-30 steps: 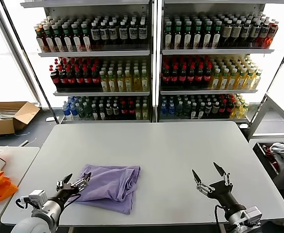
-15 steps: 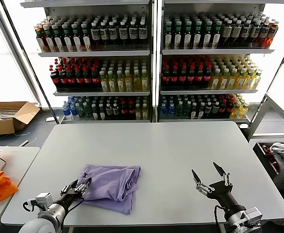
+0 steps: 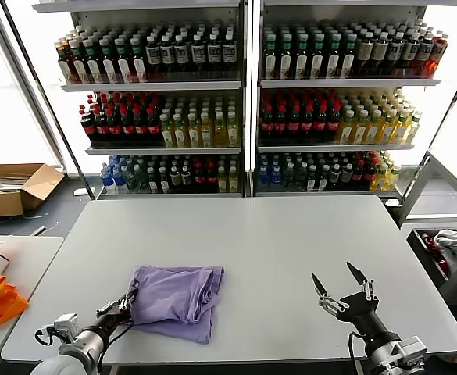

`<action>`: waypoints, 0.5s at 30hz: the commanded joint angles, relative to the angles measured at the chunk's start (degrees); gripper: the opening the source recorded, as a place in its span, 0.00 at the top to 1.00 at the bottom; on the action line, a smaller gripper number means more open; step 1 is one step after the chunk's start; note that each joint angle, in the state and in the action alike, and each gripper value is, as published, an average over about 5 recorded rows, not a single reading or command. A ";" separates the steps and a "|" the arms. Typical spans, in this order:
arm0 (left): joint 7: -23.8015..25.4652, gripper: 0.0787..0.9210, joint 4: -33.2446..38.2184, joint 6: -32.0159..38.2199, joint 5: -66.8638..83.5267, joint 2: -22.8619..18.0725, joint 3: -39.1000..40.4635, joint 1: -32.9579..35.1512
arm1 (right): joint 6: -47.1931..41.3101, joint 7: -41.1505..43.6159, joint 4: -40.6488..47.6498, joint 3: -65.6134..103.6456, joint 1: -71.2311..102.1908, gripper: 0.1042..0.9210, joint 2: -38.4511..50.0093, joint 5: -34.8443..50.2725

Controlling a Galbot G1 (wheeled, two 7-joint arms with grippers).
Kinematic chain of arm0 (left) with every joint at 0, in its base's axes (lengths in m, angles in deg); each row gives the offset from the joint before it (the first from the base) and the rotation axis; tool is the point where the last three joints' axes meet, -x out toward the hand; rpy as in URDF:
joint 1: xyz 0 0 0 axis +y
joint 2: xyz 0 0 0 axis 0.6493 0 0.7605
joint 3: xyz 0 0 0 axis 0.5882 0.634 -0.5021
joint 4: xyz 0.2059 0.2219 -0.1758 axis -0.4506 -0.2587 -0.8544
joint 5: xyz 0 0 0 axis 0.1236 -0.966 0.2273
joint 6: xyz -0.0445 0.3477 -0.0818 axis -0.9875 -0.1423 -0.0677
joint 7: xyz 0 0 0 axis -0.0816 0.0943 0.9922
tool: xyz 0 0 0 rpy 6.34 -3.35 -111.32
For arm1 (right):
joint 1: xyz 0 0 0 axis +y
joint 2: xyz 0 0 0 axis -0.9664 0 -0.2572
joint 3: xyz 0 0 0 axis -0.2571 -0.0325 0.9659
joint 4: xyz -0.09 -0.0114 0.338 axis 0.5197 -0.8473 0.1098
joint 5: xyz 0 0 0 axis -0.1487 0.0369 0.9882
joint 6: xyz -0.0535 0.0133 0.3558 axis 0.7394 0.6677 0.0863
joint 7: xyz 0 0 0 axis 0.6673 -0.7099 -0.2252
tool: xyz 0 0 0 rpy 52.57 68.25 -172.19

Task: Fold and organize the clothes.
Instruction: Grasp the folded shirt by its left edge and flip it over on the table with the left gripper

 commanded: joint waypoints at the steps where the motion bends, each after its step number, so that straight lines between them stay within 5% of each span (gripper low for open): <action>1: -0.93 0.97 6.36 0.25 8.47 -4.93 -18.64 5.89 | 0.31 0.04 0.23 0.63 0.26 0.12 0.06 0.47; 10: -3.75 0.97 4.78 -2.15 18.95 5.93 -35.41 6.40 | 0.04 0.20 0.12 -0.93 -0.91 0.12 0.43 0.39; 15: -7.98 0.97 11.32 -3.71 21.55 8.89 -33.91 5.67 | 0.01 0.10 0.17 -1.53 -1.33 0.12 0.55 0.30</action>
